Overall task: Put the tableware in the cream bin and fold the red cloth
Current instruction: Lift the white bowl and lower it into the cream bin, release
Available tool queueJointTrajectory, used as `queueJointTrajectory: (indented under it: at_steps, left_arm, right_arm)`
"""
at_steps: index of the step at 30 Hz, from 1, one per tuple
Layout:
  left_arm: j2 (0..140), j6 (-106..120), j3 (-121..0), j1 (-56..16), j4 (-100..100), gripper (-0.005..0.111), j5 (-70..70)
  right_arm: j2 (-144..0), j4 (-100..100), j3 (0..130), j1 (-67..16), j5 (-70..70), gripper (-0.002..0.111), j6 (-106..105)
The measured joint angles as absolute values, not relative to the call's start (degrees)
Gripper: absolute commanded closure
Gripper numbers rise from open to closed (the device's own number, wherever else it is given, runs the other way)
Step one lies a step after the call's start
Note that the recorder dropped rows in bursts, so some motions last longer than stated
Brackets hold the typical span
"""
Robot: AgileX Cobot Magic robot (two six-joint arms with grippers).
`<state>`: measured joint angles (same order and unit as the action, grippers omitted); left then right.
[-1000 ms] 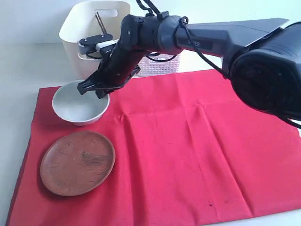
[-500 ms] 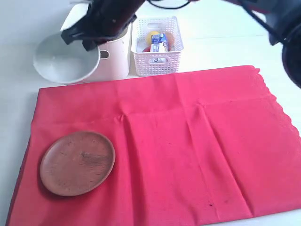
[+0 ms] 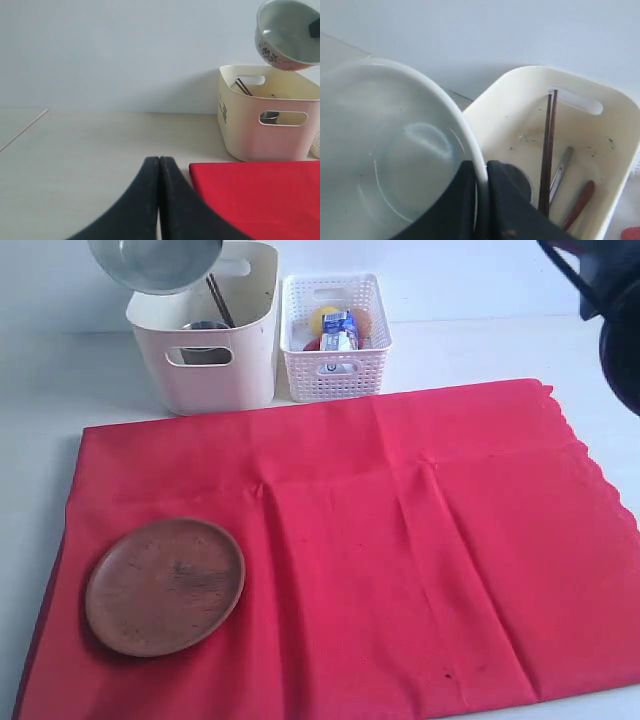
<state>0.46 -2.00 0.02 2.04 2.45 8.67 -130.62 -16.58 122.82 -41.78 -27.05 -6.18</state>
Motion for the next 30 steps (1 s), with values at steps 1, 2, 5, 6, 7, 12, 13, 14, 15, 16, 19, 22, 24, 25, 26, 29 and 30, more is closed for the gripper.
queueJointTrajectory:
  at_steps: [1, 2, 5, 6, 7, 12, 13, 14, 15, 16, 19, 22, 24, 25, 26, 29, 30]
  left_arm:
    - [0.5, -2.0, 0.0, 2.0, 2.5, 0.107, 8.7]
    - [0.5, -2.0, 0.0, 2.0, 2.5, 0.107, 8.7]
    - [0.5, -2.0, 0.0, 2.0, 2.5, 0.107, 8.7]
    - [0.5, -2.0, 0.0, 2.0, 2.5, 0.107, 8.7]
    - [0.5, -2.0, 0.0, 2.0, 2.5, 0.107, 8.7]
    - [0.5, -2.0, 0.0, 2.0, 2.5, 0.107, 8.7]
    - [0.5, -2.0, 0.0, 2.0, 2.5, 0.107, 8.7]
    - [0.5, -2.0, 0.0, 2.0, 2.5, 0.107, 8.7]
    - [0.5, -2.0, 0.0, 2.0, 2.5, 0.107, 8.7]
    - [0.5, -2.0, 0.0, 2.0, 2.5, 0.107, 8.7]
    - [0.5, -2.0, 0.0, 2.0, 2.5, 0.107, 8.7]
    - [0.5, -2.0, 0.0, 2.0, 2.5, 0.107, 8.7]
    - [0.5, -2.0, 0.0, 2.0, 2.5, 0.107, 8.7]
    - [0.5, -2.0, 0.0, 2.0, 2.5, 0.107, 8.7]
    - [0.5, -2.0, 0.0, 2.0, 2.5, 0.107, 8.7]
    - [0.5, -2.0, 0.0, 2.0, 2.5, 0.107, 8.7]
    - [0.5, -2.0, 0.0, 2.0, 2.5, 0.107, 8.7]
  right_arm:
    - [-132.5, -16.6, 122.8, -41.0, -25.0, 0.108, -4.3]
    - [-133.5, -16.6, 122.8, -40.7, -23.8, 0.108, -3.2]
    - [-137.8, -16.6, 122.8, -39.2, -19.8, 0.108, 0.8]
    - [-138.4, -16.6, 122.8, -39.1, -19.2, 0.108, 1.4]
    - [-139.4, -16.6, 122.8, -39.1, -18.4, 0.107, 2.3]
    - [-140.7, -16.6, 122.8, -39.1, -17.6, 0.077, 2.9]
    - [-140.7, -16.6, 122.8, -39.1, -17.6, 0.070, 2.9]
    - [-140.7, -16.6, 122.8, -39.1, -17.5, 0.065, 3.0]
    - [-140.7, -16.6, 122.8, -39.1, -17.3, 0.062, 3.0]
    - [-140.7, -16.6, 122.8, -39.1, -17.3, 0.062, 3.1]
    - [-140.2, -16.7, 122.8, -39.1, -19.7, 0.062, 3.1]
    - [-138.1, -15.4, 122.8, -39.1, -24.4, 0.062, 2.1]
    - [-135.7, -14.1, 122.8, -39.1, -28.3, 0.062, 1.2]
    - [-134.2, -13.4, 122.8, -39.1, -30.4, 0.062, 1.0]
    - [-132.8, -12.7, 122.8, -39.1, -32.5, 0.062, 0.9]
    - [-128.8, -10.7, 122.8, -39.1, -38.7, 0.062, 0.6]
    - [-127.5, -10.3, 122.8, -39.1, -40.9, 0.062, 0.6]
